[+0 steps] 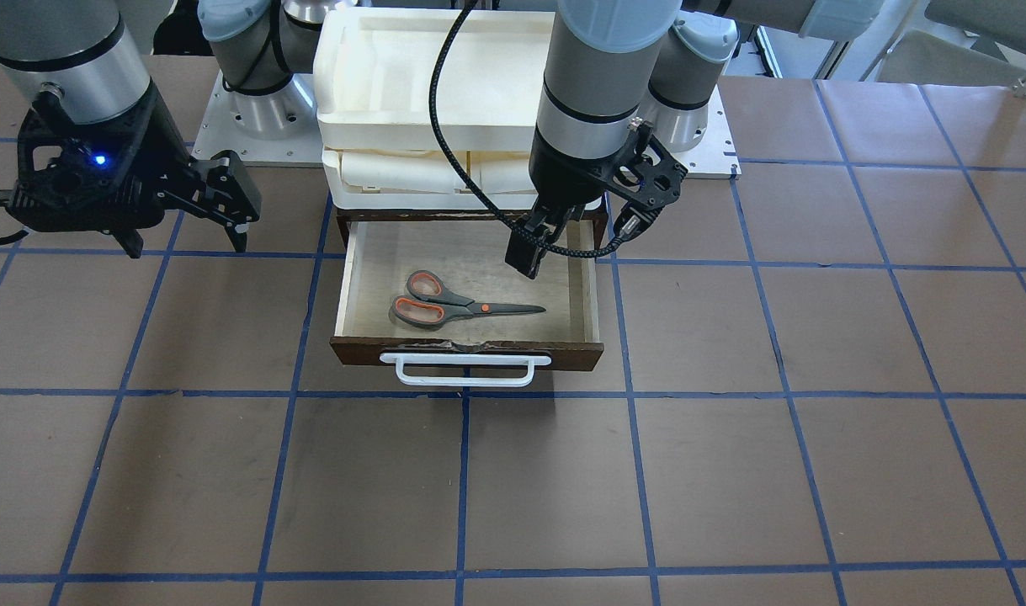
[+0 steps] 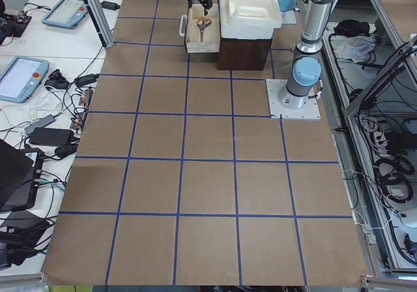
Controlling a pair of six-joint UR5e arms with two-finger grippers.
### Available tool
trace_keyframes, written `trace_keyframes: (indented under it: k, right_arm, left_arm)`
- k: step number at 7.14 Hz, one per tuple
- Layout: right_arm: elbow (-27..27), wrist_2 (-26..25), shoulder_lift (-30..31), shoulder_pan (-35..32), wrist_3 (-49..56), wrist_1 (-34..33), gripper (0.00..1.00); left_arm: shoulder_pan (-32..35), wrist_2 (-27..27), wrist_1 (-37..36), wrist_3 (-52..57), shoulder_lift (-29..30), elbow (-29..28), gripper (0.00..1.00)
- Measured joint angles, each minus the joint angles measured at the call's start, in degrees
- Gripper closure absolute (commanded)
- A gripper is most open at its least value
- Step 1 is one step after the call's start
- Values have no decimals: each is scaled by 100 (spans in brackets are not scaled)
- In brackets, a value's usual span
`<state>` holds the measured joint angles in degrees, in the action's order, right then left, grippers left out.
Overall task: Put scissors in drawer and close it
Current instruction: 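Move the left gripper over the drawer's white handle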
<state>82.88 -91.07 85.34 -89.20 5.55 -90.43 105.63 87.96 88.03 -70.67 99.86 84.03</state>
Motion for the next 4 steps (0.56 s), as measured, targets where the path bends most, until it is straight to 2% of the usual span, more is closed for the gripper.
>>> trace_keyframes:
  k: [2,4]
  right_arm:
    - [-123,-58,-32,0,-325,306,0]
    - [-146,-60,-34,0,-376,421,0]
  left_arm:
    - [21,44,-41,167,198,-247,2]
    - [13,51,-343,499,742,-711,1]
